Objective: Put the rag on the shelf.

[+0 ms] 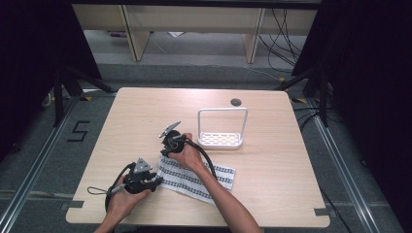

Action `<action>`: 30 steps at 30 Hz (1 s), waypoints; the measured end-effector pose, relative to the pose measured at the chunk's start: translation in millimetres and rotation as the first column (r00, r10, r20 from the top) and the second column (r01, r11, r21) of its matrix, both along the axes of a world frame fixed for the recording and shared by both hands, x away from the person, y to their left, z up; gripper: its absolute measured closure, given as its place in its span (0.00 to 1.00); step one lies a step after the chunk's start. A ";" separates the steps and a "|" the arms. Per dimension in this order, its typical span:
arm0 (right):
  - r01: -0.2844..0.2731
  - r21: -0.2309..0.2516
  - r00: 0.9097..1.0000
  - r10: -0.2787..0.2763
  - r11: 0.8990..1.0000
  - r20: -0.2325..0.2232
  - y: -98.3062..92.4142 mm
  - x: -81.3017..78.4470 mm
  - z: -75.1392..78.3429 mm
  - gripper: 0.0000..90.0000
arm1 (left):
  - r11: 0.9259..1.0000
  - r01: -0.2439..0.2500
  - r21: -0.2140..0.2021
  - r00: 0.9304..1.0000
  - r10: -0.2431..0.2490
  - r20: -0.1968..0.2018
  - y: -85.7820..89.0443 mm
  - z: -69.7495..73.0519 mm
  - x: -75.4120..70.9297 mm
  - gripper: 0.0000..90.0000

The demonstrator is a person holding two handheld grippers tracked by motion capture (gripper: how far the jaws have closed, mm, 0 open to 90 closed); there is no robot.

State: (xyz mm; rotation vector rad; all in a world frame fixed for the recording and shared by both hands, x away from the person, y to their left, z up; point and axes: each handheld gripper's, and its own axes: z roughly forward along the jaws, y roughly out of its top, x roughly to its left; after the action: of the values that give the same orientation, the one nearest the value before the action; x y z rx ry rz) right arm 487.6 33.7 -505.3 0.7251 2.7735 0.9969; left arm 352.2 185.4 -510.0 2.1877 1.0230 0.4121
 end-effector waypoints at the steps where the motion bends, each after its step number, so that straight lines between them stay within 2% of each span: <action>1: 0.000 0.000 1.000 0.000 1.000 0.000 0.0 0.0 0.0 0.87 | 1.000 0.000 0.000 1.000 0.000 0.000 0.0 0.0 0.0 0.84; 2: -0.010 0.001 1.000 0.010 1.000 0.007 -1.0 -0.6 -0.2 0.93 | 1.000 0.008 0.009 1.000 -0.008 -0.004 -1.7 0.5 -1.6 0.87; 3: -0.012 -0.003 1.000 0.012 1.000 0.015 -2.2 -0.2 -0.2 0.94 | 1.000 0.014 0.011 1.000 -0.014 -0.001 -2.0 0.8 -2.0 0.89; 5: -0.018 0.012 1.000 0.018 1.000 -0.002 -3.4 -1.3 1.0 0.96 | 1.000 0.013 -0.001 1.000 -0.013 0.004 -2.5 0.9 -2.6 0.92; 6: -0.021 0.018 1.000 0.021 1.000 -0.016 -4.2 -2.0 1.5 0.96 | 0.999 0.028 0.018 1.000 -0.028 0.013 -1.1 1.9 -1.5 0.92; 7: -0.021 0.018 1.000 0.021 1.000 -0.016 -4.2 -2.0 1.5 0.96 | 0.999 0.028 0.018 1.000 -0.028 0.013 -1.1 1.9 -1.5 0.93; 8: -0.017 0.017 1.000 0.017 1.000 0.010 -6.0 -2.1 3.3 0.97 | 1.000 0.023 -0.002 0.999 -0.023 0.048 -2.0 2.1 -1.0 0.93; 9: -0.021 0.021 1.000 0.021 1.000 0.023 -7.0 -2.2 4.2 0.97 | 1.000 0.015 -0.012 0.999 -0.014 0.042 -3.0 2.6 -2.1 0.94; 10: -0.025 0.032 0.999 0.024 0.999 0.020 -8.1 -3.0 6.6 0.97 | 0.999 0.035 -0.001 0.998 -0.035 0.051 -2.5 4.5 -2.2 0.94; 11: -0.027 0.041 0.999 0.026 0.999 0.021 -9.3 -3.7 9.1 0.97 | 0.998 0.057 0.019 0.998 -0.058 0.039 -2.0 6.7 -3.0 0.94; 12: -0.027 0.041 0.999 0.026 0.999 0.021 -9.3 -3.7 9.1 0.97 | 0.998 0.057 0.019 0.998 -0.058 0.039 -2.0 6.7 -3.0 0.94; 13: -0.008 0.043 1.000 0.007 0.999 0.025 -10.2 -4.9 11.3 0.97 | 0.998 0.060 0.013 0.998 -0.060 0.022 -3.4 8.2 -5.2 0.94; 14: -0.024 0.069 0.999 0.022 0.997 0.039 -13.3 -5.4 16.3 0.97 | 0.997 0.076 0.017 0.996 -0.076 0.038 -3.8 10.8 -4.9 0.94; 15: -0.019 0.079 0.999 0.016 0.997 0.032 -14.2 -6.6 18.6 0.97 | 0.997 0.081 0.004 0.995 -0.081 0.053 -4.8 11.9 -5.2 0.94; 16: -0.024 0.074 0.999 0.021 0.997 0.038 -17.0 -7.3 23.1 0.97 | 0.997 0.081 -0.006 0.996 -0.081 0.045 -5.1 13.3 -6.2 0.94; 17: -0.020 0.087 0.999 0.016 0.996 0.044 -18.0 -8.9 25.7 0.97 | 0.995 0.098 0.012 0.994 -0.098 0.045 -3.9 15.4 -5.7 0.94; 18: -0.021 0.093 0.999 0.017 0.995 0.042 -19.4 -10.0 28.1 0.97 | 0.996 0.087 -0.026 0.995 -0.085 0.054 -6.4 16.1 -6.6 0.94; 19: -0.021 0.093 0.999 0.017 0.995 0.042 -19.4 -10.0 28.1 0.97 | 0.996 0.087 -0.026 0.995 -0.085 0.054 -6.4 16.1 -6.6 0.94; 20: -0.020 0.096 0.998 0.015 0.995 0.058 -23.5 -12.3 34.2 0.97 | 0.995 0.095 -0.039 0.994 -0.093 0.060 -7.9 19.6 -6.3 0.94; 22: -0.012 0.105 0.999 0.006 0.994 0.053 -24.3 -14.1 36.0 0.97 | 0.993 0.112 -0.027 0.992 -0.110 0.064 -9.0 23.4 -5.6 0.94; 23: -0.008 0.114 0.997 0.000 0.993 0.072 -28.4 -15.8 41.7 0.97 | 0.992 0.125 -0.033 0.990 -0.122 0.071 -13.0 29.0 -5.2 0.94; 24: -0.008 0.113 0.998 0.000 0.994 0.069 -30.8 -17.0 45.6 0.97 | 0.991 0.131 -0.030 0.988 -0.128 0.084 -15.3 31.9 -4.7 0.94; 25: -0.002 0.121 0.997 -0.007 0.993 0.072 -32.7 -18.7 48.9 0.97 | 0.989 0.142 -0.029 0.987 -0.140 0.074 -17.0 35.4 -5.6 0.94; 27: -0.009 0.121 0.996 -0.001 0.993 0.087 -37.0 -20.6 55.4 0.97 | 0.987 0.158 -0.039 0.984 -0.154 0.084 -21.1 41.5 -6.1 0.94; 30: -0.011 0.156 0.993 -0.007 0.988 0.118 -45.9 -25.7 69.2 0.97 | 0.984 0.177 -0.029 0.980 -0.174 0.102 -25.4 52.2 -7.5 0.94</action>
State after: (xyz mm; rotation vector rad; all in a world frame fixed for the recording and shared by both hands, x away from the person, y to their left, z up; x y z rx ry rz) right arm 461.9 -12.2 -436.1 0.6588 2.6179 1.2274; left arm 344.7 160.0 -457.8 2.1793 0.7710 0.4115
